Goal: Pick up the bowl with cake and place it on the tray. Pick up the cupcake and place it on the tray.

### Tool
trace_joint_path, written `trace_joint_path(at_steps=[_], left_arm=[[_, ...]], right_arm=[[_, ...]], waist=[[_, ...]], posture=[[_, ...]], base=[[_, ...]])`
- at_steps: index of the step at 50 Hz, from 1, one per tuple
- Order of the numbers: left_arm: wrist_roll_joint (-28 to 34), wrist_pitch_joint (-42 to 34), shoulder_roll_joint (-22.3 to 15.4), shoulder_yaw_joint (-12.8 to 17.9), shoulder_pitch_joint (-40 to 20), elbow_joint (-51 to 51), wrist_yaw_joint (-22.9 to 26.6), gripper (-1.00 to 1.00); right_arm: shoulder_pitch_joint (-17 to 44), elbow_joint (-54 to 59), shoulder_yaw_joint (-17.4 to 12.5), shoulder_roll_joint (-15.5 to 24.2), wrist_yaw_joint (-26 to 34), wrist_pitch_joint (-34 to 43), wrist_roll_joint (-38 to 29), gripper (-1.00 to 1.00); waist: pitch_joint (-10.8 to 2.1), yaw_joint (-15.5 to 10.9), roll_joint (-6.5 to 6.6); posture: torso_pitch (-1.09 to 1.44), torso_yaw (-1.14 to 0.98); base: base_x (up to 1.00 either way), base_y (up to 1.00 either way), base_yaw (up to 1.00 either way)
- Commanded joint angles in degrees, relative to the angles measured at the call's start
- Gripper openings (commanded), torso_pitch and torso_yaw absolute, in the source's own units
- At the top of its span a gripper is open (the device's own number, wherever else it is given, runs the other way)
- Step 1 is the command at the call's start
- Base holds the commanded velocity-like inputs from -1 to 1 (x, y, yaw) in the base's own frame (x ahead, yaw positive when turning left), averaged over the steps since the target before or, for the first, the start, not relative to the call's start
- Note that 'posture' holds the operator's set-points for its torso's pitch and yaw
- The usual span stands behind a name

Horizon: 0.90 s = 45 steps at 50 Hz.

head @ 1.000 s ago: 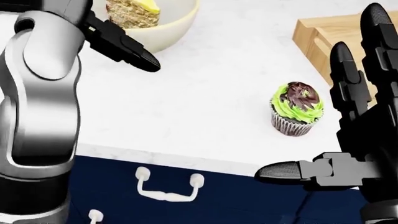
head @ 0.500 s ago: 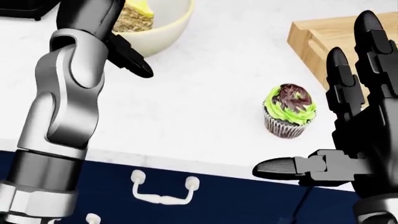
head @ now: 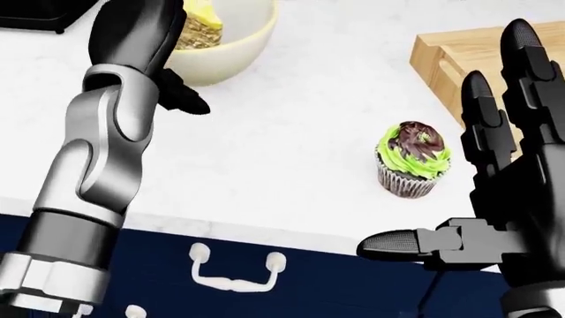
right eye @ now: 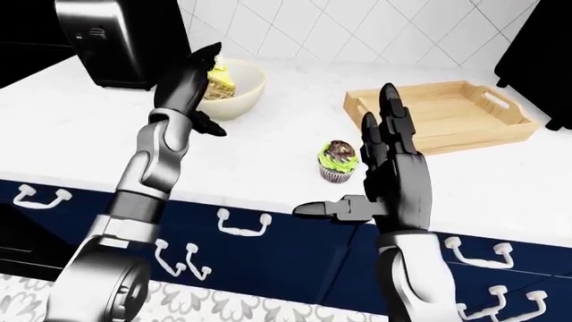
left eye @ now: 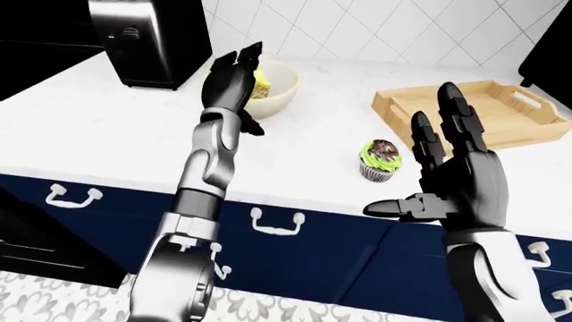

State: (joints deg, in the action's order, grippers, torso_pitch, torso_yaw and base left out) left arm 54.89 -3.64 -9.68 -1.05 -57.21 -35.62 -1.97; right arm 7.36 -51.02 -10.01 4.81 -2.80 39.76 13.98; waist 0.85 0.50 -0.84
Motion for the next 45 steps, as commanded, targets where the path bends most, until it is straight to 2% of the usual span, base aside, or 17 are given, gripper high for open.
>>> trace_joint_path(at_steps=[1,8,14,18,32,34,36,40,45], left_arm=[[0.31,0.58,-0.53,0.47,-2.38,1.56,-1.34,0.57],[0.96,1.02,-0.53,0.18,-2.16,0.31,-2.01,0.33],[1.44,1.79,-0.55,0.07,-1.58,-1.06,-2.85,0.29],[1.93,2.35,-0.44,-0.17,-1.60,-2.84,-3.72,0.18],[3.11,4.22,-0.46,-0.87,-6.63,-13.56,-7.80,0.13],[3.43,4.54,-0.43,-1.12,-7.68,-15.80,-8.25,0.09],[3.80,4.65,-0.37,-1.33,-8.34,-17.31,-8.44,-0.04],[5.23,5.13,0.01,-2.17,-9.03,-21.07,-8.94,-0.07],[6.40,5.41,0.61,-2.59,-9.99,-24.45,-9.93,-0.21]], right_arm=[[1.05,-1.91,-0.54,0.34,0.09,-1.42,0.28,1.00],[1.05,-1.98,-0.57,0.37,0.00,-1.27,0.43,1.00],[0.80,-1.89,-0.57,0.33,0.12,-1.51,0.49,1.00],[0.62,-1.58,-0.51,0.26,0.21,-2.00,0.42,1.00],[1.29,-1.68,-0.32,0.32,-0.12,-1.39,0.51,1.00],[1.49,-1.83,-0.25,0.37,-0.26,-1.05,0.56,1.00],[1.44,-1.83,-0.31,0.38,-0.26,-1.10,0.60,1.00],[0.95,-0.91,-0.16,0.25,0.11,-2.33,0.36,1.00],[0.32,-0.71,-0.26,0.13,0.37,-3.07,0.33,1.00]], waist=[[-1.35,0.01,-0.03],[-1.41,0.09,0.04],[-1.47,0.09,0.05],[-1.55,0.09,0.06],[-1.80,-0.07,0.00],[-1.81,-0.05,-0.01],[-1.83,-0.07,-0.03],[-1.89,-0.09,-0.06],[-2.00,-0.09,-0.11]], posture=[[0.00,0.00],[0.00,0.00],[0.00,0.00],[0.00,0.00],[0.00,0.00],[0.00,0.00],[0.00,0.00],[0.00,0.00],[0.00,0.00]], base=[[0.00,0.00,0.00],[0.00,0.00,0.00],[0.00,0.00,0.00],[0.00,0.00,0.00],[0.00,0.00,0.00],[0.00,0.00,0.00],[0.00,0.00,0.00],[0.00,0.00,0.00],[0.00,0.00,0.00]])
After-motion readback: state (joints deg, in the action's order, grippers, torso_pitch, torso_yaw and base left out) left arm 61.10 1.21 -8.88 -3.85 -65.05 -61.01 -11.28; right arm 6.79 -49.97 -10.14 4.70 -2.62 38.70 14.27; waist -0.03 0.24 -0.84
